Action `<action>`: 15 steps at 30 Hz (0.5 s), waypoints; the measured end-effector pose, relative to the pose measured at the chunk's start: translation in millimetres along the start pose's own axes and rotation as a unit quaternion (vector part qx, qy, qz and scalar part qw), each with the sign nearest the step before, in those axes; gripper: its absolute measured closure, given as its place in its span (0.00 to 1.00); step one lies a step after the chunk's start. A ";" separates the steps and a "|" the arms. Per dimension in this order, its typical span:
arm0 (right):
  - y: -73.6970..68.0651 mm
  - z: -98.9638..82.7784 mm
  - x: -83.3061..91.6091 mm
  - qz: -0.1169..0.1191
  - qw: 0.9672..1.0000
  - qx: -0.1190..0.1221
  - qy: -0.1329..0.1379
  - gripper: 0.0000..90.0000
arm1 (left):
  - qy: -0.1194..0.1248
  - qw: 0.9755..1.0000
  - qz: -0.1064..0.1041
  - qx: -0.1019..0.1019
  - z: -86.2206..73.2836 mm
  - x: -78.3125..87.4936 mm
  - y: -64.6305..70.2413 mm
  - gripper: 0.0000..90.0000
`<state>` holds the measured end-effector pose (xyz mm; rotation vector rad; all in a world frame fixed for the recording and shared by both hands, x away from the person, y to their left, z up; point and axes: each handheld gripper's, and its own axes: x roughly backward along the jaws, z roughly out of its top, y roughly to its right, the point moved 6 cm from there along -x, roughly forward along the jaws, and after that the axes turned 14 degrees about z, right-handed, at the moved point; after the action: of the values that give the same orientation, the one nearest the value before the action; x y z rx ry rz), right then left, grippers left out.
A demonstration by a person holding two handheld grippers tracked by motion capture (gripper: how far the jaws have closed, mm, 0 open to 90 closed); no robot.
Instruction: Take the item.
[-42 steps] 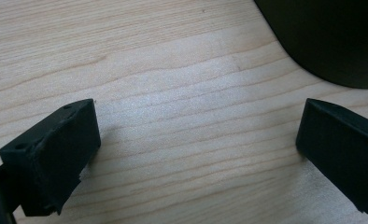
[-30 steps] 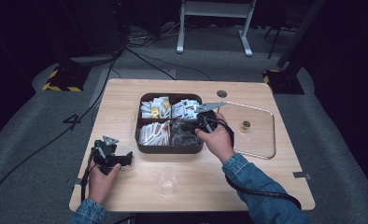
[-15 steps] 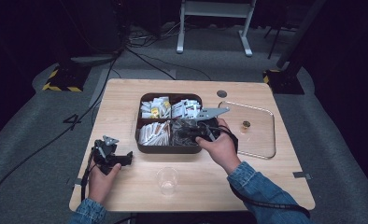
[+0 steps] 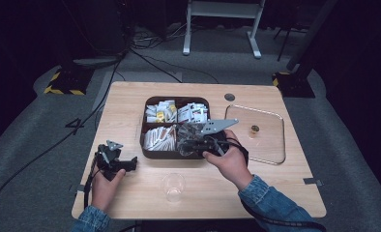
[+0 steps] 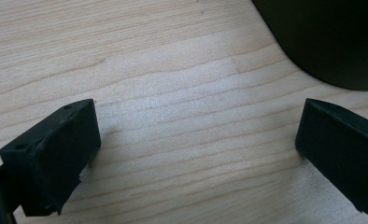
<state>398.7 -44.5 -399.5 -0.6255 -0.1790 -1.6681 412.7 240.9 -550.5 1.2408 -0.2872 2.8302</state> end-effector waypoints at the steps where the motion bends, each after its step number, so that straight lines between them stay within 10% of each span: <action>1: -2.3 -0.9 -0.2 0.001 1.000 0.003 -0.002 0.92 | 0.000 1.000 0.000 0.000 0.0 0.0 0.0 0.00; 15: -37.6 -13.7 -12.3 0.039 0.999 0.024 -0.018 0.92 | 0.000 1.000 0.001 0.000 -0.2 0.3 -0.1 0.00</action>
<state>359.6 -32.4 -408.5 -0.6192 -0.2179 -1.5743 412.4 241.0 -550.4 1.2411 -0.2889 2.8309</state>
